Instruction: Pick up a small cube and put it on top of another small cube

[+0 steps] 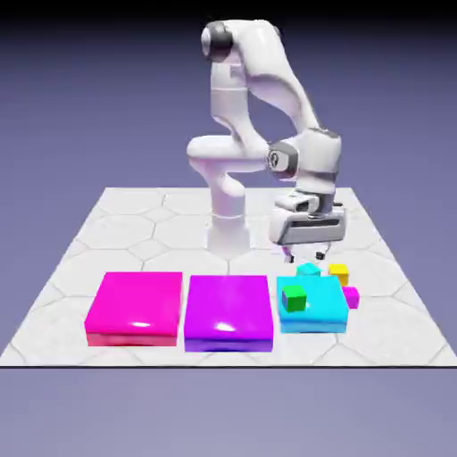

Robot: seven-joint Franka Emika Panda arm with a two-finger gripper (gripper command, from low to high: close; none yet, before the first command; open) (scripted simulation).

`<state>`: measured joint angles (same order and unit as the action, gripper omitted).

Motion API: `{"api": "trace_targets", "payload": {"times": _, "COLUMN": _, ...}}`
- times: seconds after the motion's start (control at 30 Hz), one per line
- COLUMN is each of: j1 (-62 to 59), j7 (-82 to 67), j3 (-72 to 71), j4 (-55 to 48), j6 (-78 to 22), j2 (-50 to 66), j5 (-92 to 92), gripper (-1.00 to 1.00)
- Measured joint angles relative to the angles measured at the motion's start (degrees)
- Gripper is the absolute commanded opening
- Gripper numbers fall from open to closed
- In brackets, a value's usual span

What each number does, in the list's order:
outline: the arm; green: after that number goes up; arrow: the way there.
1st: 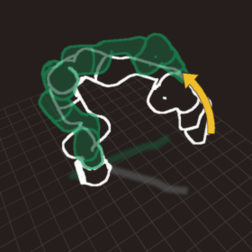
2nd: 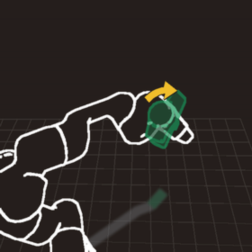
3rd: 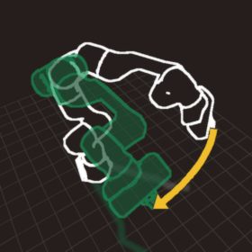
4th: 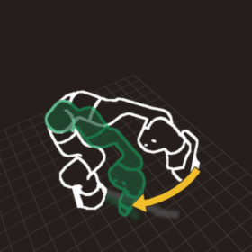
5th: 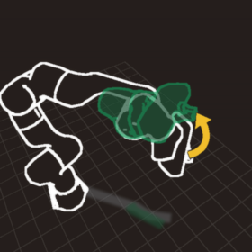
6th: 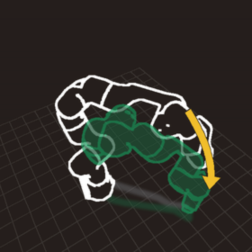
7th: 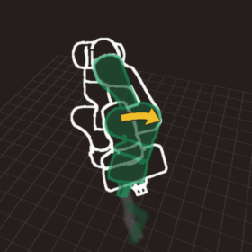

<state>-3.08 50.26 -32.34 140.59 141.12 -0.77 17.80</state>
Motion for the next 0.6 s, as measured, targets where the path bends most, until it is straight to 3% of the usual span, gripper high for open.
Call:
{"api": "trace_targets", "payload": {"times": 0.33, "j1": -3.19, "j7": 4.88, "j3": -20.46, "j4": -12.03, "j6": -20.85, "j2": 20.76, "j5": 12.12, "gripper": 0.0}}
{"api": "trace_targets", "payload": {"times": 0.6, "j1": -1.42, "j7": 7.18, "j3": -31.98, "j4": -11.48, "j6": -32.93, "j2": 37.37, "j5": 26.12, "gripper": 0.0}}
